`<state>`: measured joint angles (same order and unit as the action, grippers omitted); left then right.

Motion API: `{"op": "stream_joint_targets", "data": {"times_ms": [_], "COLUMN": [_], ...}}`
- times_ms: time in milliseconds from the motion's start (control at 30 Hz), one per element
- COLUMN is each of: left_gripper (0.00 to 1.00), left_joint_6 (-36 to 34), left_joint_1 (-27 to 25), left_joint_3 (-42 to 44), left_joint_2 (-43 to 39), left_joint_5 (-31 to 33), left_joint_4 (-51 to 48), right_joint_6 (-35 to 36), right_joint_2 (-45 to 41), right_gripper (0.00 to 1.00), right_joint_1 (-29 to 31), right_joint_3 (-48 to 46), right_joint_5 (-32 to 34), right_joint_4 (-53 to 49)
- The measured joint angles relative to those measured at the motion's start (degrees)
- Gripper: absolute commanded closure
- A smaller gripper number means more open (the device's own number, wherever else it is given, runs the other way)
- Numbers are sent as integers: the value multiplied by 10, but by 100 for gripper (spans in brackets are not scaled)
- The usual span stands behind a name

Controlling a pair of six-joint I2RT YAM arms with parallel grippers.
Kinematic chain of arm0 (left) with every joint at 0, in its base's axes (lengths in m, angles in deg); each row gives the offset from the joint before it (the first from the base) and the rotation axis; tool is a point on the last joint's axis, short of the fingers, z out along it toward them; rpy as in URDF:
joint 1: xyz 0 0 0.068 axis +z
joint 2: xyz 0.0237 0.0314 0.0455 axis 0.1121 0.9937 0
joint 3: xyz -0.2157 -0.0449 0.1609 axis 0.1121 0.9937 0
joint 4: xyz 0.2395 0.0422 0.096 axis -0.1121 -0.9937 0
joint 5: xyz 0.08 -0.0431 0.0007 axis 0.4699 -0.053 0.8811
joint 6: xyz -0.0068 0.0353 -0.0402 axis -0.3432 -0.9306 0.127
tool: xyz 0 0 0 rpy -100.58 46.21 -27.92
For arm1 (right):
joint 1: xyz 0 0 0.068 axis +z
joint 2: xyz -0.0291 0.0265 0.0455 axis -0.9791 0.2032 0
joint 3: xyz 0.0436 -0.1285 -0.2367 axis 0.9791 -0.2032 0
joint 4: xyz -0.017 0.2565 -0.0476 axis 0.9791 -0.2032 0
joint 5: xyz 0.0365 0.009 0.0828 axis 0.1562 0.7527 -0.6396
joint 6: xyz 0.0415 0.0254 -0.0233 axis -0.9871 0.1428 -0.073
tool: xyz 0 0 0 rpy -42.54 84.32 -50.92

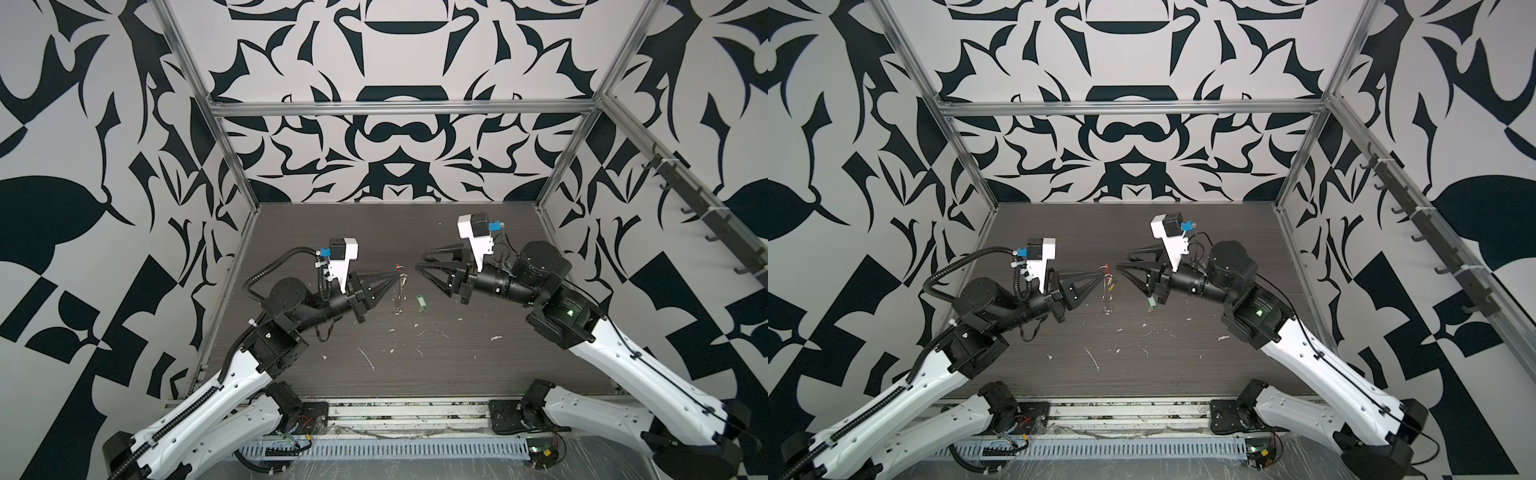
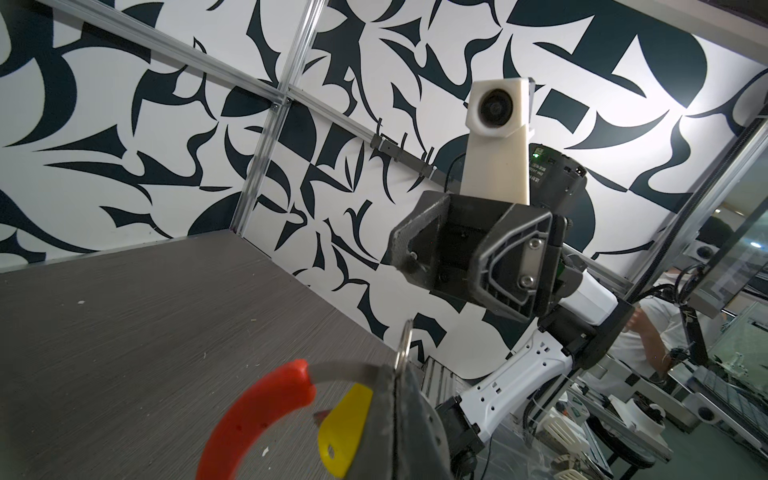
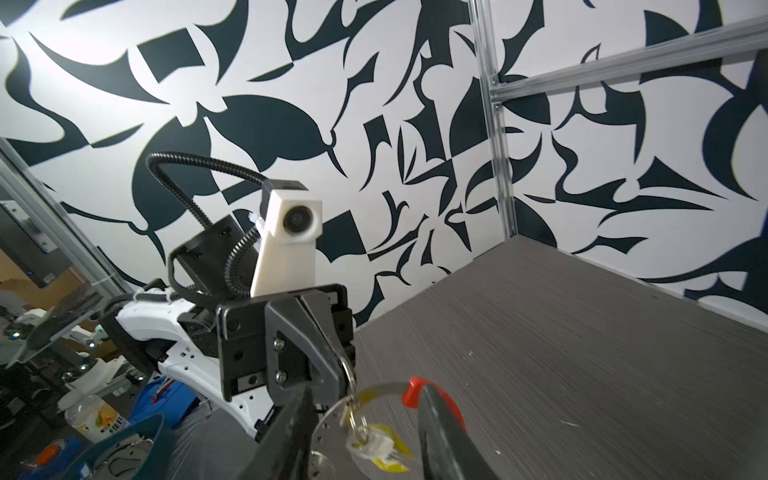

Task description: Remove the keys from the keyring

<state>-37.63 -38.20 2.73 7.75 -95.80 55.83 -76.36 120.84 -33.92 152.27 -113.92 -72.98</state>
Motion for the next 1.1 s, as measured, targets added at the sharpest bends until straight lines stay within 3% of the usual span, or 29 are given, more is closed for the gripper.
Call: {"op": "stream_joint_targets", "data": {"times_ms": [400,567,867,1100], "left_gripper": [100,100,100,100], "left_joint_6": [16,17,22,30], "left_joint_1": [0,0,0,0], "left_joint_3": [1,5,9,9], "left_joint_2": [5,6,9,10], "left_joint_5": [-1,-4,-11,-19], "left_joint_4": [43,48,56,56], "right_joint_6": [-46,-49,-47,-34], "right_joint_2": [40,43,48,48], "right_gripper": [72,74,84,99], "right_joint_1": [0,0,0,-1], "right_joint_3": [0,0,1,7], "right_joint_5": [-78,-101,-107,-100], "right_joint_4": [40,43,43,25]}}
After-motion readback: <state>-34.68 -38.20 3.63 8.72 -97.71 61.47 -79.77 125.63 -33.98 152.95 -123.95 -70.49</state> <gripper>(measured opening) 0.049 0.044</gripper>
